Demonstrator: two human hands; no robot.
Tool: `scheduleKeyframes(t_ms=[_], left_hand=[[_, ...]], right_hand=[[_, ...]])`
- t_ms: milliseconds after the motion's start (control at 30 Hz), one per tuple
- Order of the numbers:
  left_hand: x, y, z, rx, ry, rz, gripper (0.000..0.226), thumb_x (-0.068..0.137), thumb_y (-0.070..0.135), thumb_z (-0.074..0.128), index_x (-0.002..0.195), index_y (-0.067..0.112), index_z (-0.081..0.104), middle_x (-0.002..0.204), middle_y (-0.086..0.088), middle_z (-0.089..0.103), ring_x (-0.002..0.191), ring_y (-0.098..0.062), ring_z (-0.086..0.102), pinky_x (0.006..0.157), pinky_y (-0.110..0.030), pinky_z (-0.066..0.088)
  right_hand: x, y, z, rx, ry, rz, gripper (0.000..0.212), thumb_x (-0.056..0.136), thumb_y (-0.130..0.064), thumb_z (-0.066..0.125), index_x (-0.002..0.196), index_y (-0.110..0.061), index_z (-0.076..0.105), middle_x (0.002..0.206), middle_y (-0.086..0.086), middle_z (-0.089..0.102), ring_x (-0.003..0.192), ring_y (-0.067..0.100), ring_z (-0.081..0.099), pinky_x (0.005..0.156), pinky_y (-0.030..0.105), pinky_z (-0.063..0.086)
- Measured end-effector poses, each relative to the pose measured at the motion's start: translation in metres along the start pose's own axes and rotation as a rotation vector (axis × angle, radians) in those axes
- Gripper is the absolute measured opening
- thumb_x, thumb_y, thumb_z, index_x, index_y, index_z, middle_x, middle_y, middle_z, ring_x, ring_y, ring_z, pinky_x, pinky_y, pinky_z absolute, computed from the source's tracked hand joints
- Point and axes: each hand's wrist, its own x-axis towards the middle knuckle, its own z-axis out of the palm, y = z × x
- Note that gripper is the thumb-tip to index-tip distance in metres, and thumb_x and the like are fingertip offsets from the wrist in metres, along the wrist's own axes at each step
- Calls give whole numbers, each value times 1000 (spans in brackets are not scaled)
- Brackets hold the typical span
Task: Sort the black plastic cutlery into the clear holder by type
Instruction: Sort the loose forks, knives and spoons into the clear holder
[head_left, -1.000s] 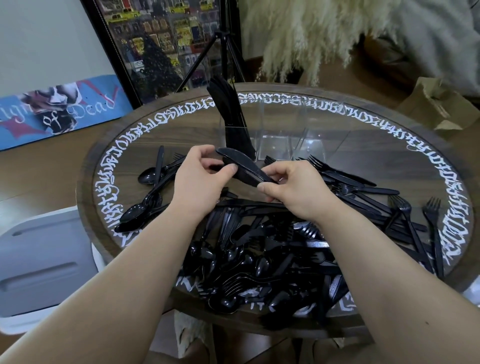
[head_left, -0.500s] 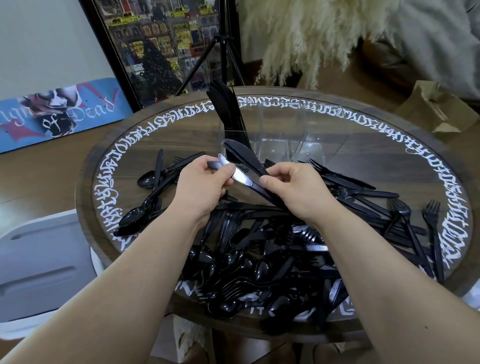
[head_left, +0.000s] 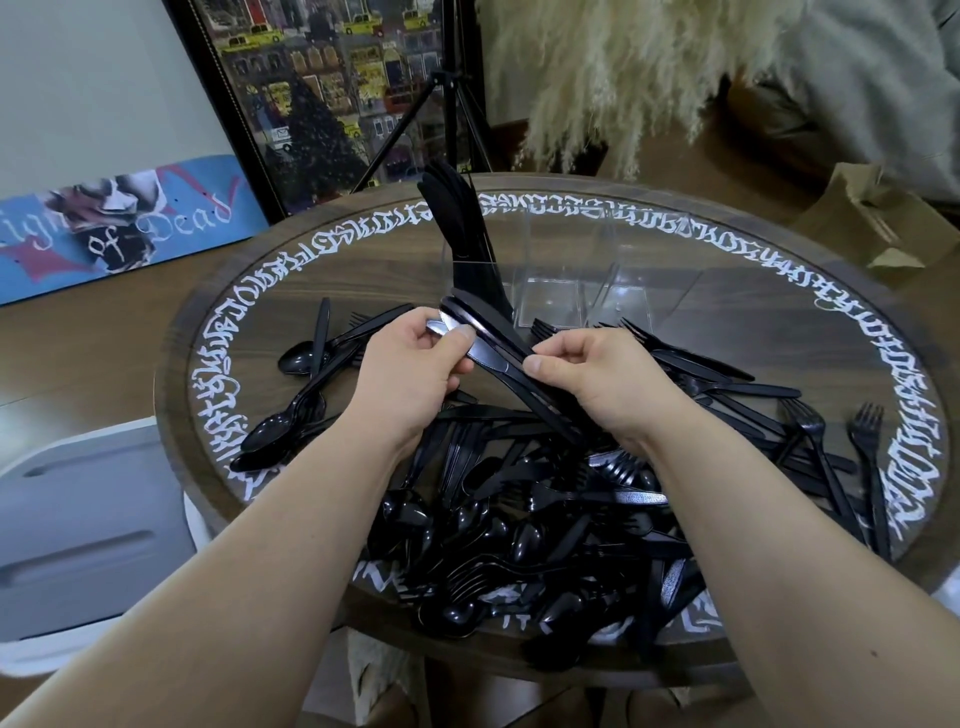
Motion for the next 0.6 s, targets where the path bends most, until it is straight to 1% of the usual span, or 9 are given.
scheduleKeyframes(t_ms=[100, 200, 300, 333, 400, 433, 467, 533, 600], left_hand=[[-1, 0, -1, -2, -5, 5, 12, 90, 10, 61, 81, 17, 63, 64, 7, 61, 58, -1, 55, 56, -18, 43], [0, 0, -1, -32, 13, -2, 13, 91, 12, 62, 80, 18, 62, 68, 6, 61, 59, -1, 55, 56, -18, 43], [1, 0, -1, -34, 32, -2, 13, 91, 14, 62, 79, 17, 60, 68, 5, 60, 58, -2, 55, 55, -18, 43], [1, 0, -1, -34, 28, 0, 13, 91, 14, 62, 79, 17, 59, 68, 4, 60, 57, -2, 55, 55, -19, 44], [1, 1, 0, -38, 18, 3, 14, 92, 15, 61, 78, 17, 58, 67, 4, 60, 56, -3, 56, 55, -20, 46], [1, 1, 1, -38, 23, 5, 14, 92, 15, 62, 78, 17, 58, 66, 5, 61, 56, -4, 57, 55, -20, 46], [1, 1, 1, -36, 35, 8, 15, 92, 16, 62, 78, 17, 58, 64, 6, 61, 56, -4, 57, 54, -20, 47], [1, 2, 2, -33, 73, 19, 15, 91, 17, 63, 77, 18, 59, 59, 9, 61, 55, -3, 58, 53, -19, 46], [1, 2, 2, -28, 109, 33, 16, 90, 17, 64, 76, 18, 59, 56, 10, 61, 54, -3, 58, 53, -19, 46]], right_hand=[[-2, -2, -1, -60, -5, -17, 5, 84, -11, 72, 80, -13, 71, 73, 5, 71, 62, 11, 63, 67, 27, 55], [1, -1, -2, -26, 81, -23, 14, 84, -7, 71, 74, -17, 67, 63, -1, 64, 54, 6, 58, 60, 20, 50], [2, 1, -4, -16, 118, -18, 14, 85, -11, 71, 75, -20, 66, 69, 3, 66, 61, 11, 61, 67, 25, 52], [2, 2, -4, -22, 99, -9, 10, 85, -12, 70, 78, -19, 67, 75, 7, 68, 65, 15, 62, 69, 28, 54], [0, 1, -3, 14, 47, 17, 6, 88, -13, 68, 81, -14, 67, 79, 11, 67, 65, 17, 63, 65, 28, 55], [-1, 1, -3, 4, 27, 18, 7, 88, -14, 67, 81, -13, 67, 78, 10, 67, 64, 15, 63, 65, 29, 55], [-1, 1, -3, -15, 11, 14, 8, 89, -15, 66, 81, -13, 67, 77, 8, 68, 67, 16, 63, 69, 33, 55], [-2, -2, -3, 31, -40, 30, 10, 91, -14, 63, 82, -12, 66, 75, 8, 69, 70, 20, 68, 73, 37, 56], [-4, -4, -2, 76, -93, 45, 9, 92, -10, 62, 83, -9, 64, 70, 7, 69, 67, 19, 69, 67, 35, 57]])
